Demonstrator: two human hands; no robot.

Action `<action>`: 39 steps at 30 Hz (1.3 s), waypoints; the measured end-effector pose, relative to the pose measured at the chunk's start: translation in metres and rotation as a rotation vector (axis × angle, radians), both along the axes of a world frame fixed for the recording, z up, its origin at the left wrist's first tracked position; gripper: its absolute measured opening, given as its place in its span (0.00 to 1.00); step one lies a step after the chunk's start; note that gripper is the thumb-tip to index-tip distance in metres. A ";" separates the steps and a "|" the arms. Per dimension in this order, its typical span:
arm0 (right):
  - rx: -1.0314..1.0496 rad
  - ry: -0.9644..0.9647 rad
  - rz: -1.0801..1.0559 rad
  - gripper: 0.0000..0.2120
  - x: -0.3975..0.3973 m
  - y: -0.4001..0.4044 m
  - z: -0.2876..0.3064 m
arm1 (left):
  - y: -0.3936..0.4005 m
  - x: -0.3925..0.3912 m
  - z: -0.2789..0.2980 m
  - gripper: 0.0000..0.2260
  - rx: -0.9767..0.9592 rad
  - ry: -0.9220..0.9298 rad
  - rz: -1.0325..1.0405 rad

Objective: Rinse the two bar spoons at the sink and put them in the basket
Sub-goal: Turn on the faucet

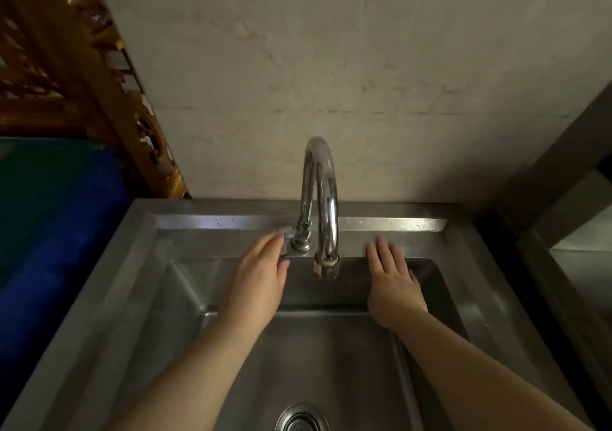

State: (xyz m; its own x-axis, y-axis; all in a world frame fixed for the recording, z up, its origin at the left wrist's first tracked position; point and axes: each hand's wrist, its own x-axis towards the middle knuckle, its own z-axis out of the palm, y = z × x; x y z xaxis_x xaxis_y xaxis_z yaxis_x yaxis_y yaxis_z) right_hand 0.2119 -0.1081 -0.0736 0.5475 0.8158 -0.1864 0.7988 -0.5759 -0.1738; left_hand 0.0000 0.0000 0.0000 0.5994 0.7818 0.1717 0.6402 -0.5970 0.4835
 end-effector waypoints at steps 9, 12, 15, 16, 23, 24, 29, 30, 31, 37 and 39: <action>-0.001 -0.034 -0.001 0.48 0.007 0.002 -0.009 | 0.022 0.024 -0.006 0.17 0.013 0.099 -0.039; 0.000 -0.035 0.005 0.47 0.006 0.003 -0.008 | 0.025 0.025 -0.004 0.15 0.034 0.104 -0.038; -0.001 -0.030 0.007 0.47 0.007 0.004 -0.006 | 0.026 0.026 -0.002 0.15 0.020 0.117 -0.024; 0.000 -0.029 0.007 0.47 0.007 0.003 -0.007 | 0.027 0.026 -0.001 0.15 0.017 0.125 -0.026; -0.008 -0.013 0.004 0.46 0.007 0.004 -0.005 | 0.033 0.026 0.004 0.12 0.029 0.180 -0.105; -0.007 -0.008 0.004 0.46 0.007 0.004 -0.005 | 0.033 0.026 0.004 0.12 0.022 0.177 -0.106; -0.011 -0.011 -0.003 0.46 0.004 0.004 -0.002 | 0.035 0.027 0.008 0.10 0.018 0.166 -0.119; -0.012 -0.011 -0.006 0.46 0.004 0.004 -0.002 | 0.035 0.027 0.009 0.10 0.018 0.166 -0.124; -0.014 -0.010 -0.008 0.46 0.003 0.005 -0.001 | 0.036 0.027 0.009 0.10 0.016 0.167 -0.127; -0.023 -0.007 -0.004 0.46 0.003 0.004 0.001 | 0.041 0.027 0.011 0.10 -0.002 0.181 -0.156; -0.025 -0.001 -0.005 0.45 0.003 0.004 0.001 | 0.040 0.027 0.011 0.10 -0.007 0.177 -0.156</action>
